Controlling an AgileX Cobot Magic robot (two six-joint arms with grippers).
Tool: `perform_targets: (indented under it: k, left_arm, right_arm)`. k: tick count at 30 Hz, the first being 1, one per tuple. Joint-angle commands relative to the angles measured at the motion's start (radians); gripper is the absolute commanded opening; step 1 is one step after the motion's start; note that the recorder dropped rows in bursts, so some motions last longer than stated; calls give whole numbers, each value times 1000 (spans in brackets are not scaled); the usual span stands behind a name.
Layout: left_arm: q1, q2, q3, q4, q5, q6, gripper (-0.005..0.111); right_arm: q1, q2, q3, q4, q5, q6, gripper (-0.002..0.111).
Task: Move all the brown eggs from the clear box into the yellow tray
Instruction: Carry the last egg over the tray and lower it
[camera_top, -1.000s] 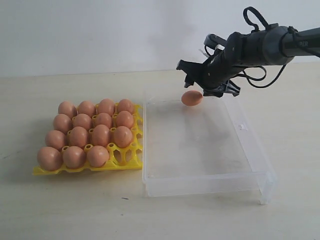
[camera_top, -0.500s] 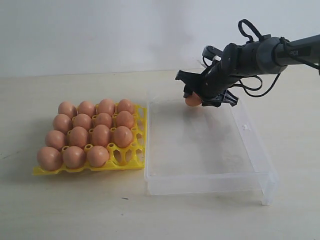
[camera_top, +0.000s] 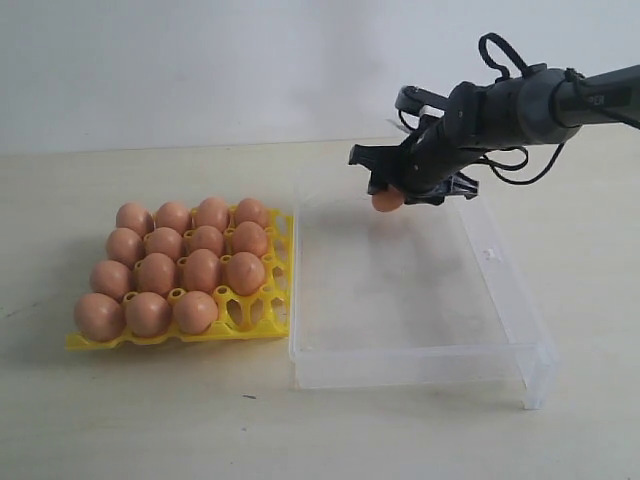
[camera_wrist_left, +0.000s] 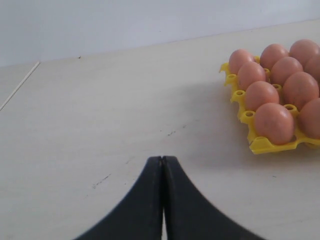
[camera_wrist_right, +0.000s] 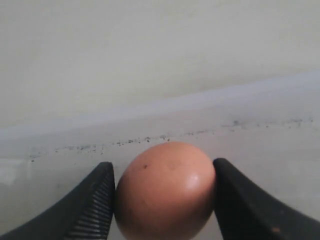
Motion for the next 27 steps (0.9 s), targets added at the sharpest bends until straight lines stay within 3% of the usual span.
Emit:
perform_targets:
  k: [1, 7, 14, 20, 27]
  left_arm:
    - [-6, 1, -4, -2, -9, -5, 0]
    - [-6, 1, -4, -2, -9, -5, 0]
    - [-6, 1, -4, -2, -9, -5, 0]
    - [-6, 1, -4, -2, -9, -5, 0]
    - [-6, 1, -4, -2, -9, -5, 0]
  right_arm:
    - [17, -137, 118, -8, -145, -50, 0]
    - [100, -357, 417, -24, -380, -128, 0]
    - [277, -595, 764, -233, -806, -111, 0]
    - [359, -618, 803, -453, -918, -84, 0]
    - [365, -499, 800, -539, -1059, 16, 0]
